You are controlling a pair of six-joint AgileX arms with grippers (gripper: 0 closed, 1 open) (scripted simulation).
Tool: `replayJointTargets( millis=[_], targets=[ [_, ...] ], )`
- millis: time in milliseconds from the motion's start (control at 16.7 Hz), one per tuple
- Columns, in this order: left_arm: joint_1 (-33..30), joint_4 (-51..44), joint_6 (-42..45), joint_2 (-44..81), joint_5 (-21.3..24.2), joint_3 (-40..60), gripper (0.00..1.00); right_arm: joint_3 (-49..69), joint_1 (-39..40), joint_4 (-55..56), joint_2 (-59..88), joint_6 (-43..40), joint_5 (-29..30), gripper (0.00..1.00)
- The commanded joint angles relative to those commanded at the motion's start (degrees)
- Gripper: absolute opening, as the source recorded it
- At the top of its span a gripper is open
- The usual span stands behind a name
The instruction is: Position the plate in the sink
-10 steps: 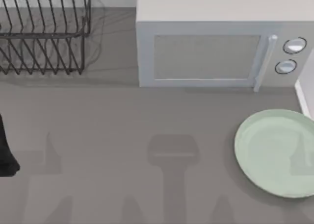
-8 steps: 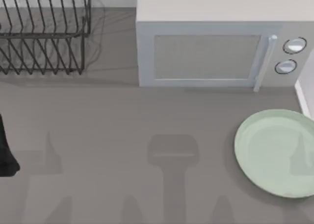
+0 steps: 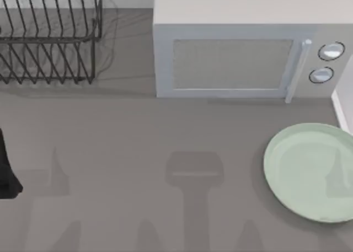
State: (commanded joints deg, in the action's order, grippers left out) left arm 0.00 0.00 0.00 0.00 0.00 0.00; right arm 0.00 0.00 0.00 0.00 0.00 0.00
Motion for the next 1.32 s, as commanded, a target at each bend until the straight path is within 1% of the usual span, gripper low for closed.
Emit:
replayJointTargets(
  millis=[900, 1080, 1320],
  targets=[
    [0.00, 0.00, 0.00, 0.00, 0.00, 0.00, 1.00, 0.59, 0.22, -0.47, 0.60, 0.23, 0.00, 1.00],
    [0.00, 0.00, 0.00, 0.00, 0.00, 0.00, 1.00, 5.70, 2.10, -4.48, 6.03, 2.16, 0.00, 1.00],
    [0.00, 0.00, 0.00, 0.00, 0.00, 0.00, 1.00, 18.25, 6.69, -14.28, 21.53, 6.88, 0.01, 1.00]
  ],
)
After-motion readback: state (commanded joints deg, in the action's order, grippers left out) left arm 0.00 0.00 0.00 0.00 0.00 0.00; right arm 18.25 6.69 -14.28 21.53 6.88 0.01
